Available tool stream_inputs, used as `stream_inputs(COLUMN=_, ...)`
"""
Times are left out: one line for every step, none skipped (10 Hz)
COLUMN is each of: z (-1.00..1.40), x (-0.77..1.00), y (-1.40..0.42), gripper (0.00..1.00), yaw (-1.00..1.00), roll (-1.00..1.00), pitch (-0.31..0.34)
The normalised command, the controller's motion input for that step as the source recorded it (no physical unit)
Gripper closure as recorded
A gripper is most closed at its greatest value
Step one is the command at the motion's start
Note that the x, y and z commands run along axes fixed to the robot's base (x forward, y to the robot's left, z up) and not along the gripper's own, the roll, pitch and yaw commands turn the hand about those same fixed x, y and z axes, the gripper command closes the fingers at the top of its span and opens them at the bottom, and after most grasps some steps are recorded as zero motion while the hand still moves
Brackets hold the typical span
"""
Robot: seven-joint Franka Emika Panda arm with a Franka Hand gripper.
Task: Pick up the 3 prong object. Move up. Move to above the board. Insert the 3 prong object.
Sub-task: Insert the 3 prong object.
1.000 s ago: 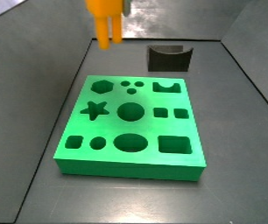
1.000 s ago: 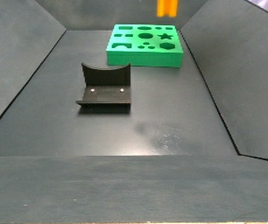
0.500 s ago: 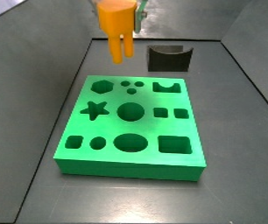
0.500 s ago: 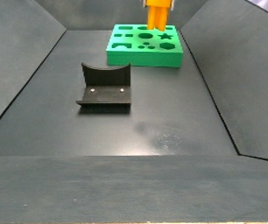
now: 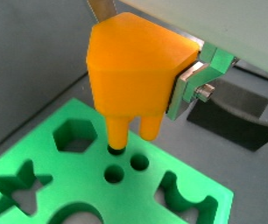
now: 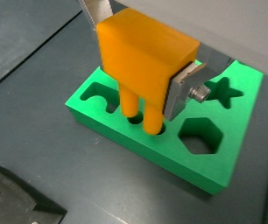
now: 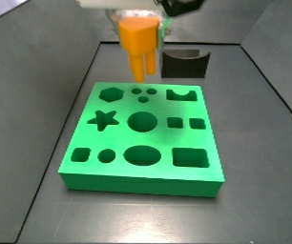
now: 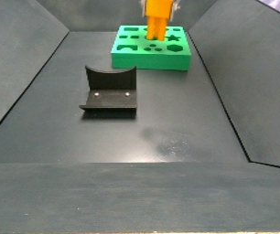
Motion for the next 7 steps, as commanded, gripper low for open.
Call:
stream_inputs(z=-0.21, x=0.13, y=-0.16, gripper=1.00, yaw=0.04, roll=0.12, pitch=0.000)
stream_inputs(z=-0.30, x=0.09, y=-0.21, gripper=1.00, yaw=0.14, roll=0.18, pitch=0.021)
stream_inputs(z=-0.06, x=0.10, y=-0.09, gripper=1.00, yaw=0.05, roll=0.01, pitch=0.000)
stream_inputs(z=-0.02, x=0.01, y=0.00, gripper=1.00, yaw=0.00, roll=0.00, pitch=0.000)
stream_inputs(z=-0.27, x=0.00, y=-0.12, gripper=1.00, yaw=0.05, roll=0.04, pitch=-0.006)
stream_inputs(z=0.00, x=0.01, y=-0.02, gripper=1.00, yaw=0.00, roll=0.00, pitch=0.000)
stream_inputs(z=-0.02, x=0.00, y=0.00, gripper=1.00, yaw=0.00, roll=0.00, pitch=0.000)
